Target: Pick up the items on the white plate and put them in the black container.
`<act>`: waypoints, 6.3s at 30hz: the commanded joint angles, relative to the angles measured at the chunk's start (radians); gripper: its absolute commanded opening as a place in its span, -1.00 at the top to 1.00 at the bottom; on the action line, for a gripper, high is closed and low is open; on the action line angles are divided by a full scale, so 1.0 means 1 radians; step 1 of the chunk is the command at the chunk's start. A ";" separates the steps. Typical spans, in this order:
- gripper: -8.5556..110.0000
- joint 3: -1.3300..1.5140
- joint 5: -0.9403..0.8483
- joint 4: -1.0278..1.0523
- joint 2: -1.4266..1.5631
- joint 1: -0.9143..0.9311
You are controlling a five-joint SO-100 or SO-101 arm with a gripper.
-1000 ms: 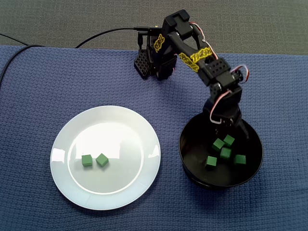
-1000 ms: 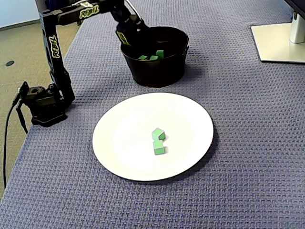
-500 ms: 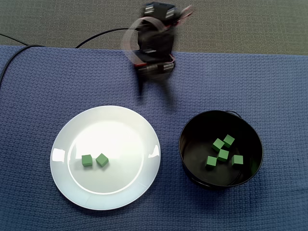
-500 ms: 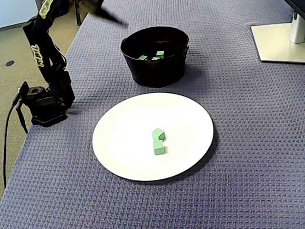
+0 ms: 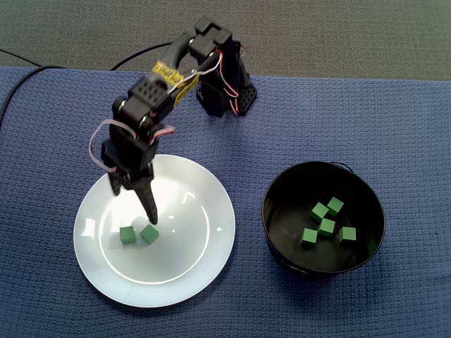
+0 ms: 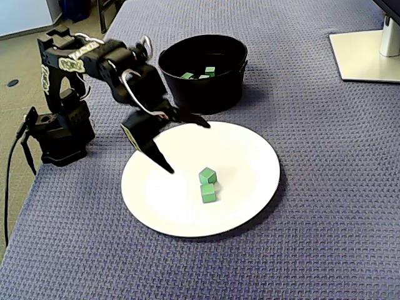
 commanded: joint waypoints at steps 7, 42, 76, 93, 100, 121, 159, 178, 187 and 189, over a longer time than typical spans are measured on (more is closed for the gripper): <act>0.05 -0.002 -0.055 -0.129 -0.112 -0.044; 0.86 0.043 0.074 -0.207 -0.235 -0.146; 0.86 -0.379 1.002 0.499 0.138 -1.193; 0.47 -0.314 0.996 0.330 -0.244 -1.218; 0.03 -0.471 0.891 0.586 0.041 -1.161; 0.09 -0.488 0.827 0.436 -0.041 -0.015; 0.40 -1.285 0.704 0.623 -0.911 -0.046; 0.86 -1.365 0.741 0.670 -0.911 -0.044; 0.86 -1.308 0.746 0.824 -0.365 -0.078; 0.86 -1.197 0.741 0.782 -0.175 -0.109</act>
